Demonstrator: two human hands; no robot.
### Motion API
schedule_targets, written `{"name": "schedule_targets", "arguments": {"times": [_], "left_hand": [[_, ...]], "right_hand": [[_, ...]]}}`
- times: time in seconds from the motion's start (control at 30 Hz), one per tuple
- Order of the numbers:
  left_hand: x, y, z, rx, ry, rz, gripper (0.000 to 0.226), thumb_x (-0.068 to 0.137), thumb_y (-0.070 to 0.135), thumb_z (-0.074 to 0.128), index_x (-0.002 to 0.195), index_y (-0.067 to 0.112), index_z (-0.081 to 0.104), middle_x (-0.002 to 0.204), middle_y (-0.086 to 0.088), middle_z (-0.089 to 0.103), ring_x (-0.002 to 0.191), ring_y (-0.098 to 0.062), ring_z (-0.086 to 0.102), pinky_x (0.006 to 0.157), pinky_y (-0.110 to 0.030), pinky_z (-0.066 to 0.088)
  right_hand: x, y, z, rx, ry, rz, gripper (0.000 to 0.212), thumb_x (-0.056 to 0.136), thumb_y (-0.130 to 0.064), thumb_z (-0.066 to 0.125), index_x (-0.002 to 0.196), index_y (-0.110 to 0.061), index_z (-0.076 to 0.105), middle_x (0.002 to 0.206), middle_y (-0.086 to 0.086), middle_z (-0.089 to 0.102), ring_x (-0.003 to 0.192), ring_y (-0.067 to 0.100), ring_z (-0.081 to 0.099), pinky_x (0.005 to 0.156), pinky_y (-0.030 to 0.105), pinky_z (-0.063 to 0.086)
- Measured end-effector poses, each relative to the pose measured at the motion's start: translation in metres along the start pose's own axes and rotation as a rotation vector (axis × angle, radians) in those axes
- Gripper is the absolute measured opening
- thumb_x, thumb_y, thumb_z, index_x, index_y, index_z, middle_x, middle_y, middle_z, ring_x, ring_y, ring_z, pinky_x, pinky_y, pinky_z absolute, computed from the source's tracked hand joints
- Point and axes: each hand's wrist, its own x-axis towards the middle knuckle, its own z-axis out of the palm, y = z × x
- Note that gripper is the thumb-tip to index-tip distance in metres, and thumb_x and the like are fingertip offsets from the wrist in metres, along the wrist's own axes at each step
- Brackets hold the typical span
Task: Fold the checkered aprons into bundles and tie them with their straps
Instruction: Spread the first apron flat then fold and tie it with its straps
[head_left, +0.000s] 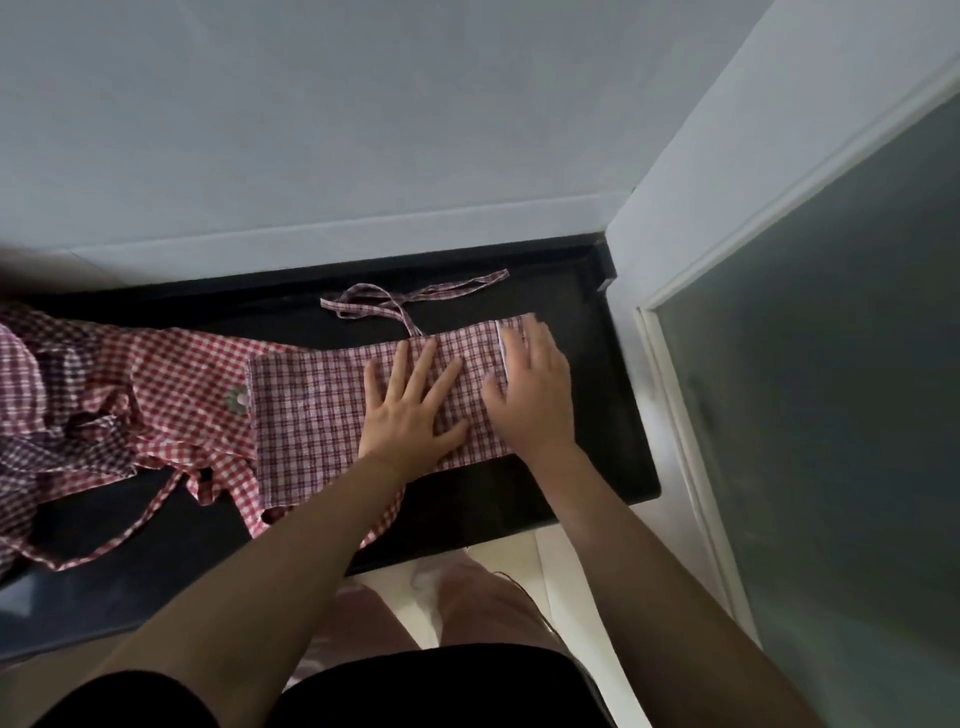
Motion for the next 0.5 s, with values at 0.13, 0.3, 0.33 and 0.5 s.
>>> {"name": "schedule_targets", "arguments": {"times": [0.13,0.3,0.33,0.5], "left_hand": [[0.002,0.002,0.003,0.012,0.003,-0.013,0.083,0.087,0.080,0.011,0.153,0.041,-0.021,0.160,0.000,-0.032,0.146,-0.031,-0.032,0.117,-0.064,-0.010],[0.004,0.002,0.004,-0.009,0.024,-0.135,0.083,0.086,0.083,0.007,0.149,0.042,-0.028,0.159,-0.010,-0.033,0.146,-0.038,-0.029,0.117,-0.062,-0.013],[0.004,0.003,0.004,-0.020,0.026,-0.160,0.083,0.086,0.083,0.006,0.150,0.042,-0.028,0.159,-0.011,-0.032,0.146,-0.038,-0.028,0.117,-0.063,-0.012],[-0.005,-0.002,0.006,-0.041,0.062,-0.246,0.077,0.091,0.077,0.004,0.151,0.040,-0.026,0.162,-0.013,-0.025,0.148,-0.039,-0.022,0.119,-0.061,-0.007]], "right_hand": [[0.002,0.005,0.036,-0.117,-0.171,-0.118,0.056,0.104,-0.039,0.028,0.157,-0.020,0.025,0.165,0.008,0.019,0.153,0.026,0.012,0.122,0.051,0.017],[-0.012,0.030,0.050,-0.188,-0.182,-0.042,0.060,0.105,-0.044,0.022,0.159,-0.019,0.014,0.166,0.008,0.012,0.154,0.023,0.007,0.123,0.049,0.014],[-0.012,0.031,0.050,-0.175,-0.178,-0.021,0.061,0.105,-0.045,0.022,0.159,-0.018,0.015,0.166,0.009,0.013,0.154,0.024,0.008,0.123,0.049,0.014],[-0.010,0.025,0.048,-0.098,-0.192,0.193,0.068,0.106,-0.048,0.024,0.159,-0.007,0.009,0.166,0.014,0.008,0.153,0.028,0.007,0.125,0.045,0.012]]}}
